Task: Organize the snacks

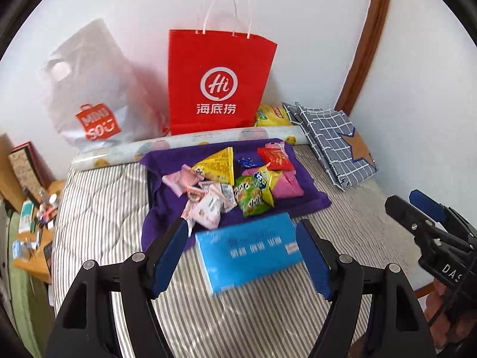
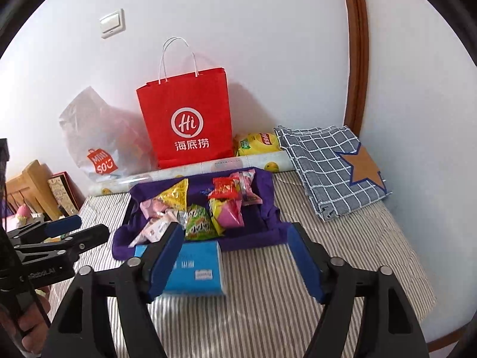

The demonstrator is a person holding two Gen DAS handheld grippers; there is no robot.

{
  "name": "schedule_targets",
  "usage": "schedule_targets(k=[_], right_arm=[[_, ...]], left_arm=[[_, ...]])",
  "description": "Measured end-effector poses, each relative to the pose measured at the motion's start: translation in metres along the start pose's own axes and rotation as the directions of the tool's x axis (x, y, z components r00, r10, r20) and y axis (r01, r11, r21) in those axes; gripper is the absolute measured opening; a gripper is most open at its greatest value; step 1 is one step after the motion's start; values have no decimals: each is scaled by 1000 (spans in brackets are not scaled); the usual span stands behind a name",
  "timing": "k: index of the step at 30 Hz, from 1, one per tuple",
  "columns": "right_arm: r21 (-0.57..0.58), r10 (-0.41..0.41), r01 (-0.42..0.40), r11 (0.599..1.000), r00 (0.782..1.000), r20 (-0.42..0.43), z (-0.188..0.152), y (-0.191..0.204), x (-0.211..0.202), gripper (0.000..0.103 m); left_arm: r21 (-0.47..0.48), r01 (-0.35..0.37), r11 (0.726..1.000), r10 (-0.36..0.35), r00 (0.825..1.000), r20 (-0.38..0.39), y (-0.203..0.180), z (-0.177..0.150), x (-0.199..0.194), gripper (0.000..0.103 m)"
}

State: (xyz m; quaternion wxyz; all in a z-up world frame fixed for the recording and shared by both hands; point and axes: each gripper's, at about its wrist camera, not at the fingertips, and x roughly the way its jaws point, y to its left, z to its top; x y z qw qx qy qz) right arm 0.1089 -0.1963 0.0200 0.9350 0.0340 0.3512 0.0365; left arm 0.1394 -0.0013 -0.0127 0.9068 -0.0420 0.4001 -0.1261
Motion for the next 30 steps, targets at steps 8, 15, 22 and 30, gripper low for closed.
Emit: schedule_targets(k=[8,15,22,30], right_arm=[[-61,-12,16,998,998,59,-24,10,-42,101],[-23,16,-14,1000,996,82,-35,-1,-75,102],[-2,-3,3,1000,996,90,-42,-11,-95,102],[3,2,-2,1000,995,99,-44,-14,-105,102]], left_arm=[[-17,-49,999,50,996,71,-14,-34,-48,89],[-18,-121,992,123,987,107,-25,-49,-75,94],[-32,-173,984,176,976,128,-28,-59,-90,94],[-55,-190,980,196,972,130,-28,-61,-98,94]])
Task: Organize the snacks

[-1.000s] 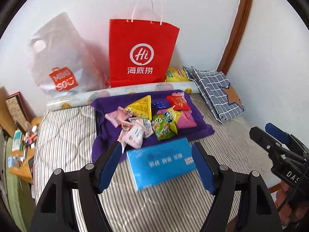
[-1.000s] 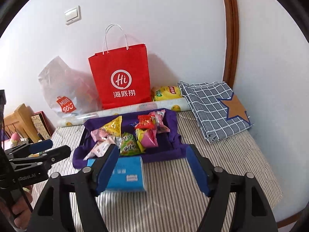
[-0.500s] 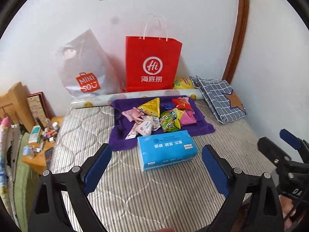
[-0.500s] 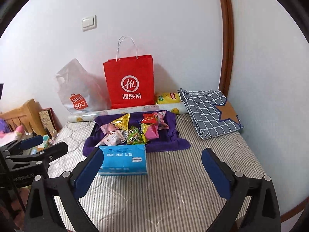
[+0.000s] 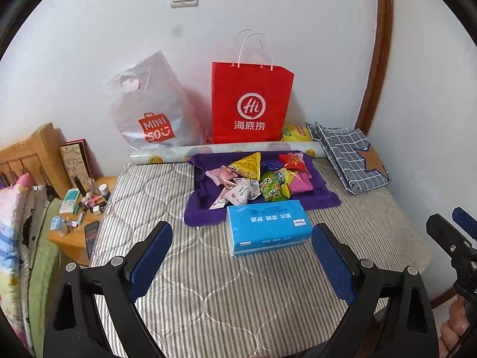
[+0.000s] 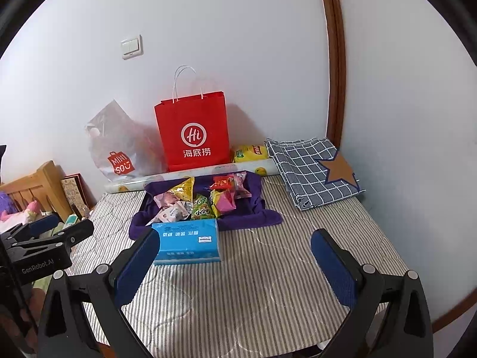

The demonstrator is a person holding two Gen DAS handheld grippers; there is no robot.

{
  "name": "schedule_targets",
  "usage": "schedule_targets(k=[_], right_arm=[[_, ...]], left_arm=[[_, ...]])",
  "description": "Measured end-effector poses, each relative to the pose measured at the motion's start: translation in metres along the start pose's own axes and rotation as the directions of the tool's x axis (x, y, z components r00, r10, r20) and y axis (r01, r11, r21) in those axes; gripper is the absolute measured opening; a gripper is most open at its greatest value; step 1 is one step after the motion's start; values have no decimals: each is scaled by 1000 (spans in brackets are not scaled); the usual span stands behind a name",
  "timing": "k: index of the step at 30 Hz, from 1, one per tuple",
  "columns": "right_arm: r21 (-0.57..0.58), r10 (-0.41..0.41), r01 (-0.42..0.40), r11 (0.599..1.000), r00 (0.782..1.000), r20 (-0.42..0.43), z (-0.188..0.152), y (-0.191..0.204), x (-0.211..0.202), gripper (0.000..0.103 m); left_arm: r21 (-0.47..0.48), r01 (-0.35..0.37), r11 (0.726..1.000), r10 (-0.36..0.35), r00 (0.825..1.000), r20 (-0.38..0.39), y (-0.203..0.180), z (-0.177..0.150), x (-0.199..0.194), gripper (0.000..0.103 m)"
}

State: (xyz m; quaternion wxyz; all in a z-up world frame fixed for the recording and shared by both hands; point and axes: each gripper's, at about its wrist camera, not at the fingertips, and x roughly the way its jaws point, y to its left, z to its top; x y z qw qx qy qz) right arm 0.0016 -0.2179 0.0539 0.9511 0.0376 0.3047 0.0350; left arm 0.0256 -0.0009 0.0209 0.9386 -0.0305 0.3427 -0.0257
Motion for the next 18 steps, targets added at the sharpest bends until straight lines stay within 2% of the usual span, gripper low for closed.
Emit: schedule_targets(k=[18], right_arm=[[1,16,-16,1000,999,28,-2,3,-16,102]], left_arm=[[28,17,999,-17,1000,19,-11,-2,-16,94]])
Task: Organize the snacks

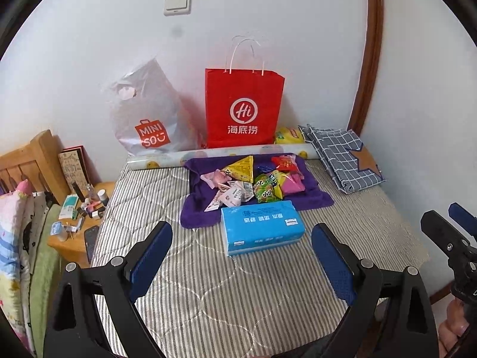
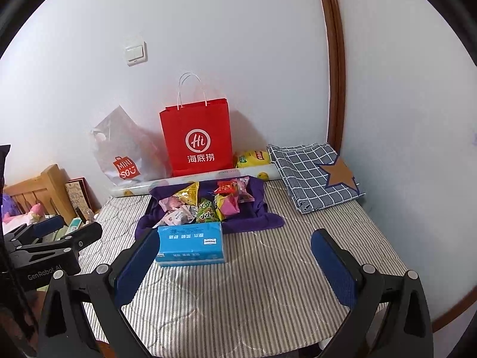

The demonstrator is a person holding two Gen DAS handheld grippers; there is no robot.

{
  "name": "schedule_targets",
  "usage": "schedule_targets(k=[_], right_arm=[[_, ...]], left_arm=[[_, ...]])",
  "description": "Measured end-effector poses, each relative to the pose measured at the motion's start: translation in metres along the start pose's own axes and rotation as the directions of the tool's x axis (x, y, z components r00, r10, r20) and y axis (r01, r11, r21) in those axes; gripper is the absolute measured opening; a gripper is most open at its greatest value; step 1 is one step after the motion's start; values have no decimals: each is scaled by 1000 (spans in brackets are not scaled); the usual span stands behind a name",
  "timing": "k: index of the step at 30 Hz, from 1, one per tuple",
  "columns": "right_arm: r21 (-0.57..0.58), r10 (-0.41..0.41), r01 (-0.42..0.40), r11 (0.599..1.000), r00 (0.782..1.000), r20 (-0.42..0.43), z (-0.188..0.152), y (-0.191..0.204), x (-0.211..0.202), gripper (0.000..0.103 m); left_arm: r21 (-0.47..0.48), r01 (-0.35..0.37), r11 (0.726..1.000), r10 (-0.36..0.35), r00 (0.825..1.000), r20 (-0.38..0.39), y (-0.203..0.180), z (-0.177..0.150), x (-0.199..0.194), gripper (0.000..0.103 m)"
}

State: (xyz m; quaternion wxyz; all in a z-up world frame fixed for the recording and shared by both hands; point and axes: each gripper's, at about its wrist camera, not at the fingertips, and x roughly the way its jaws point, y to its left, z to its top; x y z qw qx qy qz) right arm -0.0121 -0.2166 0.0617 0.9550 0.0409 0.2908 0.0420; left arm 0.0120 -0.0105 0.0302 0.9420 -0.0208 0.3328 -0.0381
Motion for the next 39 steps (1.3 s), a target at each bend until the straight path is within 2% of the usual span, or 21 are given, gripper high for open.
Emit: schedule_targets(k=[39], right_arm=[[4,-11,11,1000,1000,7,2,3,-4,102]], left_arm=[[5,20,1000,-20,1000,1,-5,1,-4,94]])
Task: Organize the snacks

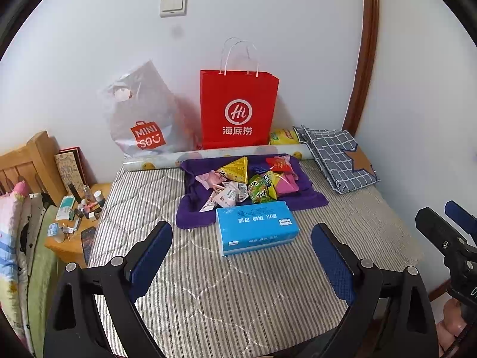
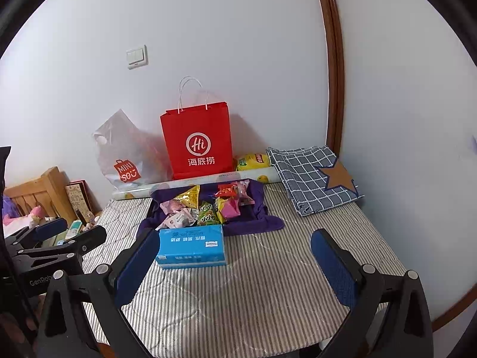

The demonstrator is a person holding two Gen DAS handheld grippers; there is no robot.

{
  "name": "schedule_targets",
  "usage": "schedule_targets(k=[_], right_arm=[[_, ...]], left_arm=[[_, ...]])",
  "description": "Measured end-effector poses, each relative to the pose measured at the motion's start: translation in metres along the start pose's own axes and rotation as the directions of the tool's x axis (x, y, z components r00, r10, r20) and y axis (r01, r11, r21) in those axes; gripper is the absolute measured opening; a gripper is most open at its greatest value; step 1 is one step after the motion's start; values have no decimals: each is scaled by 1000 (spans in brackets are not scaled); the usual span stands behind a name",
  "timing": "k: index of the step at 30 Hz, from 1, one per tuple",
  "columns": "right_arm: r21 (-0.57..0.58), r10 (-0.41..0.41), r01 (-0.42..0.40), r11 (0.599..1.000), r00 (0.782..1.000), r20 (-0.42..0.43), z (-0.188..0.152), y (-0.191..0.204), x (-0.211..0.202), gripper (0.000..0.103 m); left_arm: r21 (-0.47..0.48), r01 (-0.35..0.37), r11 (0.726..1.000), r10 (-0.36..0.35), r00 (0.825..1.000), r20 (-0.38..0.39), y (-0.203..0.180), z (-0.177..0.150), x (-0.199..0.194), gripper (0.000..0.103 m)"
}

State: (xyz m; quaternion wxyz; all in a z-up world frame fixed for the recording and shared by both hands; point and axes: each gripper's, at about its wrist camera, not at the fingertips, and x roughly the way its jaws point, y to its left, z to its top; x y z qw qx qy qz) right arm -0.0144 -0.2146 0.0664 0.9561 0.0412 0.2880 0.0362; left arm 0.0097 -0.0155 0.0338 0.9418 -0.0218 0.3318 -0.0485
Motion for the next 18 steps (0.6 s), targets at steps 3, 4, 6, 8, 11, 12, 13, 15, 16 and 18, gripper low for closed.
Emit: schedule_targets(k=[3,4,6,8,11,12,13,15,16,18], right_arm=[[3,-1,1,1000,1000,1,0,-1,0,102],[8,0,0,1000,1000,-2,1,-1,1,102],[7,0,1,1000,1000,-4,1,-1,1,102],[9,-2,2,1000,1000,1,1,-2,1,102],[17,4,-4,1000,1000,-1,0,-3,2,103],[16,6,-6,1000,1000,-3,0,-3,2,102],[12,4,-4,1000,1000,-4,-1,-2,2,102],[10,5,-5,1000,1000,-2,-1,-2,2,102],[12,9,-9,1000,1000,-1,-1,-2,2,102],[15,17,-17,1000,1000,-1,-2,-1,2,102]], left_arm=[[-4,2,1000,-2,1000,3,-1,0,0,94],[-4,4,1000,-4,1000,2,-1,0,0,94],[4,2,1000,-2,1000,0,-2,-1,0,94],[7,-2,1000,2,1000,5,-3,-1,-1,94],[1,5,1000,-5,1000,5,-2,-1,-1,94],[4,4,1000,-4,1000,2,-3,-1,0,94],[7,1,1000,-1,1000,2,-4,-1,0,94],[6,-3,1000,3,1000,7,-4,-1,-1,94],[3,-1,1000,1,1000,9,-3,-1,-1,94],[-3,1,1000,-1,1000,11,-2,-1,0,94]])
